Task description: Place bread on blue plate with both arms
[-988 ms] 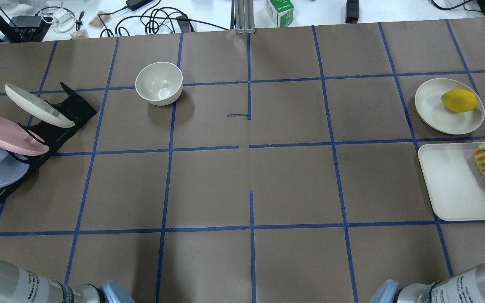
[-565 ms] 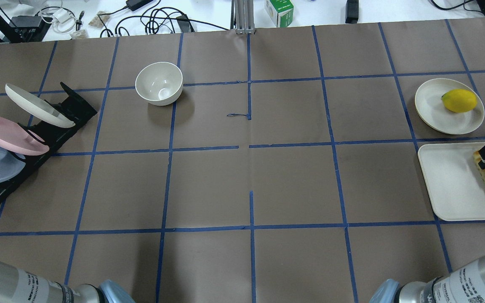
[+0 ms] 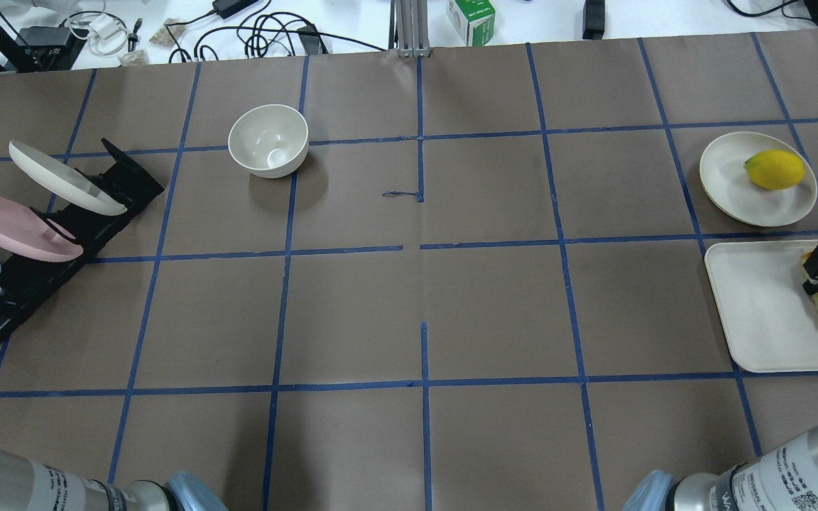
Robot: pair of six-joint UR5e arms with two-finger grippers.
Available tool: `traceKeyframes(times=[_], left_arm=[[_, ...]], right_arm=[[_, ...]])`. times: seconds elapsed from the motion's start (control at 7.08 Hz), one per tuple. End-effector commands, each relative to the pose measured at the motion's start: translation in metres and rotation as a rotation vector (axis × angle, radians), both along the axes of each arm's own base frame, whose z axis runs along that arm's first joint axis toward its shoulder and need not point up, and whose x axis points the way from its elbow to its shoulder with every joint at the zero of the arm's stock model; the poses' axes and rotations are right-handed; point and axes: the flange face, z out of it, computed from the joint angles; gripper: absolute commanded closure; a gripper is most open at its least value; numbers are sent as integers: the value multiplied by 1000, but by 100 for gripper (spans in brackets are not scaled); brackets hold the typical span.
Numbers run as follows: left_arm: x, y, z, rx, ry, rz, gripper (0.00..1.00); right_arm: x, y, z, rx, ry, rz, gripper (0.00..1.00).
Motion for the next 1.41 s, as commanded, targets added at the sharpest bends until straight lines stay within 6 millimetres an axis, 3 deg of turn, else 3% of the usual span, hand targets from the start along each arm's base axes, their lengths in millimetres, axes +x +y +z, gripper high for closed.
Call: traceKeyframes(times=[0.0, 0.14, 0.28, 0.42, 0.56, 0.71, 0.85, 0.99, 1.13, 1.27], left_arm=[[-18, 18, 44, 50, 36, -28, 100], [-35, 32, 62, 79, 72, -30, 100], [-65, 54, 80, 153, 166, -15, 100], [-97, 67, 87, 187, 268, -6, 100], [-127, 60, 83, 139, 394, 14, 100], [-186, 27, 82, 73, 472, -49, 100], [-273, -4, 95, 62, 464, -203, 100], [-345, -24, 106, -8, 469, -327, 100], [-396, -44, 104, -111, 501, -407, 100], [-437, -62, 88, -157, 488, -502, 100]], right_arm=[[5, 4, 27, 12, -16, -1, 100], [17, 8, 71, -16, -3, 6, 100], [35, 10, 104, -35, 20, -11, 100], [64, 3, 125, -44, 31, 27, 100], [84, -1, 157, -75, 60, 39, 100], [112, -11, 180, -76, 67, 49, 100], [134, -27, 203, -100, 84, 82, 100], [147, -39, 223, -110, 87, 108, 100], [157, -42, 235, -110, 45, 72, 100], [167, -45, 239, -110, 3, 64, 100]])
